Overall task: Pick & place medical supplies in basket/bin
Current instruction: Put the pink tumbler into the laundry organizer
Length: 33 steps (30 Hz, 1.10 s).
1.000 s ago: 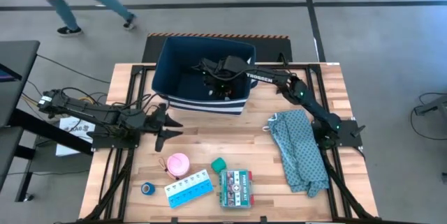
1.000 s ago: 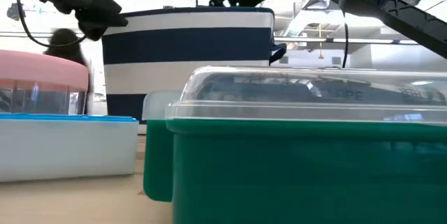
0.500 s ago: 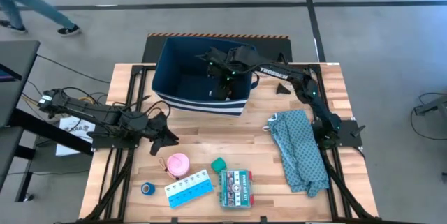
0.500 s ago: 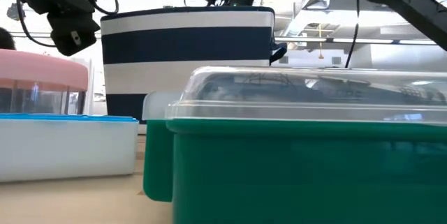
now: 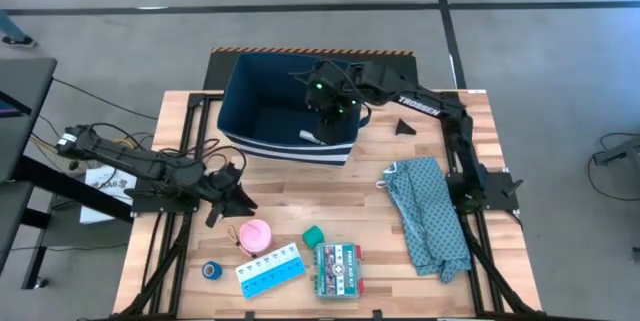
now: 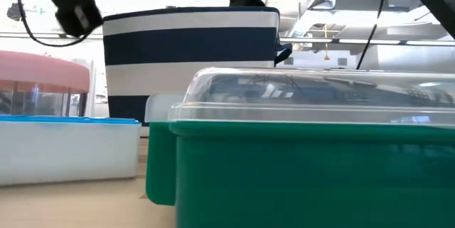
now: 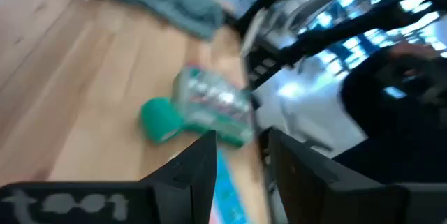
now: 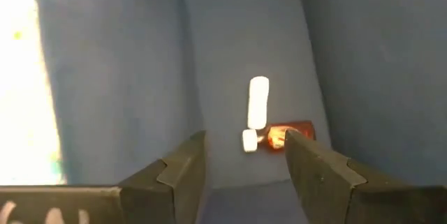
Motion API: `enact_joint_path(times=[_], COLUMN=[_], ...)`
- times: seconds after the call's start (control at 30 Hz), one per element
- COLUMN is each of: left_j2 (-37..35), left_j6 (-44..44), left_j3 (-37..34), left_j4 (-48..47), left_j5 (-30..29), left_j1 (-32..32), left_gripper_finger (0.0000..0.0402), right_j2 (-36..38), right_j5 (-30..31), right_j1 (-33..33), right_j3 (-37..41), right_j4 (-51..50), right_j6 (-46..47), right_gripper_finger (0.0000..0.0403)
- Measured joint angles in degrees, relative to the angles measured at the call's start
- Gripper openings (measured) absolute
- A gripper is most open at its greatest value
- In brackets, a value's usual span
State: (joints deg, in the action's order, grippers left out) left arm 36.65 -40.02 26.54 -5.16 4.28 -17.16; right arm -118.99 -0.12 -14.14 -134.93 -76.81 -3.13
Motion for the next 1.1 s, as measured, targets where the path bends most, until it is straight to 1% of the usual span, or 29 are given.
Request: enact_joint_path(times=[0.07, 0.13, 0.2, 0.33, 0.37, 0.43, 0.5, 0.6, 0.7, 0.8, 0.93, 1.1], left_j2=[0.0, 0.1, 0.4, 3.3, 4.3, 6.8, 9.6, 14.1, 18.6, 24.3, 31.8, 39.5], left_j6=[0.2, 1.3, 2.4, 2.6, 2.4, 0.4, -2.7, -10.2, -18.2, -23.5, -24.5, -29.2], left_j3=[2.9, 7.0, 12.1, 22.7, 24.9, 28.7, 31.4, 32.8, 32.8, 32.9, 32.9, 32.9], left_j4=[-1.0, -6.5, -14.4, -28.9, -32.2, -37.4, -42.3, -48.6, -53.9, -54.9, -52.1, -54.1], left_j5=[-1.1, -4.4, -9.2, -21.3, -23.5, -25.7, -25.6, -25.4, -22.4, -17.6, -11.0, -7.0], left_j1=[-1.1, -2.4, -3.9, -7.2, -8.0, -9.4, -10.3, -11.5, -12.2, -13.1, -14.5, -14.8], left_gripper_finger=[0.0121, 0.0121, 0.0122, 0.0122, 0.0122, 0.0122, 0.0122, 0.0122, 0.0122, 0.0122, 0.0122, 0.0122], right_j2=[0.7, 1.5, 2.2, 2.2, 2.2, 2.2, 1.9, 1.6, 2.2, 2.8, 3.6, 3.5], right_j5=[0.0, 0.0, 0.0, 0.1, 0.1, 0.1, 0.0, 0.1, 0.0, 0.0, 0.0, 0.0], right_j1=[1.1, 2.1, 2.9, 3.6, 3.6, 3.6, 3.7, 4.3, 5.0, 5.8, 6.6, 7.4], right_j3=[0.0, 0.0, 0.0, 0.0, 0.0, 0.0, 0.0, 0.1, 0.0, 0.0, 0.0, 0.0], right_j4=[-0.1, -0.3, -0.3, -1.5, -2.5, -4.5, -5.1, -5.3, -4.6, -2.9, -0.6, 1.0], right_j6=[-0.4, -0.5, -2.6, -8.0, -8.5, -8.1, -7.3, -7.0, -7.0, -7.0, -7.0, -7.3], right_gripper_finger=[0.0186, 0.0185, 0.0184, 0.0182, 0.0183, 0.0183, 0.0185, 0.0185, 0.0182, 0.0181, 0.0182, 0.0182])
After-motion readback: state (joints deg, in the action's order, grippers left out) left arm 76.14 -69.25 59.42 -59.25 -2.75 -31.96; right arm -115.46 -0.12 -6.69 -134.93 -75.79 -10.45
